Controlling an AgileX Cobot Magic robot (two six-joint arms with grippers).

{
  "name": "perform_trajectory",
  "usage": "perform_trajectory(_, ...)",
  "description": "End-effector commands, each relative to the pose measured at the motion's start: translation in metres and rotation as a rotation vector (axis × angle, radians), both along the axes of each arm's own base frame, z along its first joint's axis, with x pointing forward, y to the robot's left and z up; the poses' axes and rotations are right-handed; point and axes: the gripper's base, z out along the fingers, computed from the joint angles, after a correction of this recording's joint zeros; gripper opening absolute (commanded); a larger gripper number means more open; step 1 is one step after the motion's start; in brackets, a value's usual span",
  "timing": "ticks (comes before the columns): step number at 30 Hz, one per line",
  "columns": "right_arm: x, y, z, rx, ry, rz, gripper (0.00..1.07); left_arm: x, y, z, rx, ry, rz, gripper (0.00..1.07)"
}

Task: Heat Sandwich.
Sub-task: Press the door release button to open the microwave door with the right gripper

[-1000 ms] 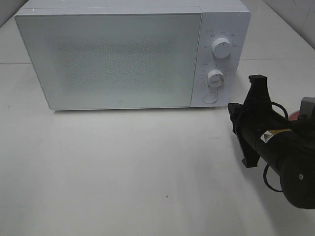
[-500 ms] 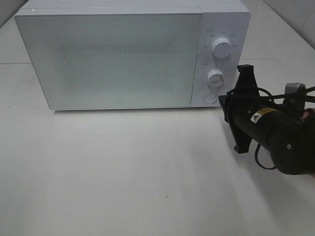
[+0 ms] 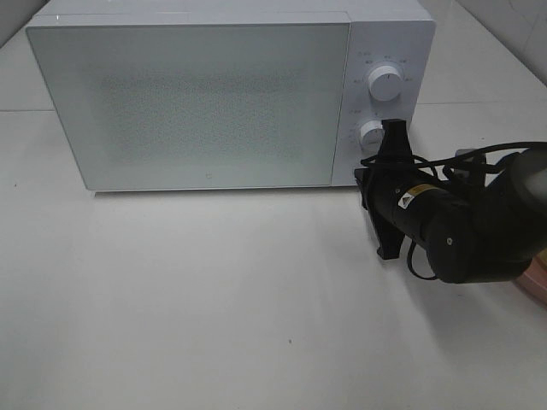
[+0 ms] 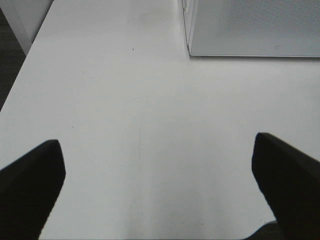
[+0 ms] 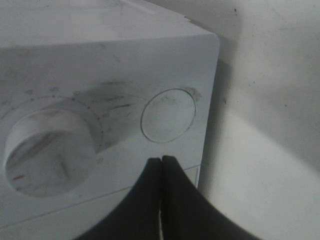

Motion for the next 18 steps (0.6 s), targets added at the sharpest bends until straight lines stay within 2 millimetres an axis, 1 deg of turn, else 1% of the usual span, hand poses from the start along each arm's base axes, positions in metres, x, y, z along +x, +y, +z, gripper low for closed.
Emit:
perform_trajectory(1, 0.011, -0.001, -0.005, 0.001, 0.006, -0.007, 0.00, -0.003, 0.000, 0.001, 0.002, -0.035, 0.004, 0.96)
perform_trajectory(8, 0.024, -0.005, -0.013, 0.001, 0.022, -0.031, 0.00, -0.003, 0.000, 0.001, 0.001, -0.035, 0.005, 0.96)
perform_trajectory(9, 0.031, -0.008, -0.013, 0.006, 0.011, -0.045, 0.00, -0.003, 0.000, 0.001, 0.001, -0.035, 0.005, 0.96)
perform_trajectory(13, 0.036, -0.006, -0.012, 0.008, -0.002, -0.043, 0.00, -0.003, 0.000, 0.001, 0.001, -0.035, 0.005, 0.96)
perform_trajectory(18, 0.038, -0.006, -0.012, 0.013, -0.013, -0.048, 0.00, -0.003, 0.000, 0.001, 0.001, -0.035, 0.005, 0.96)
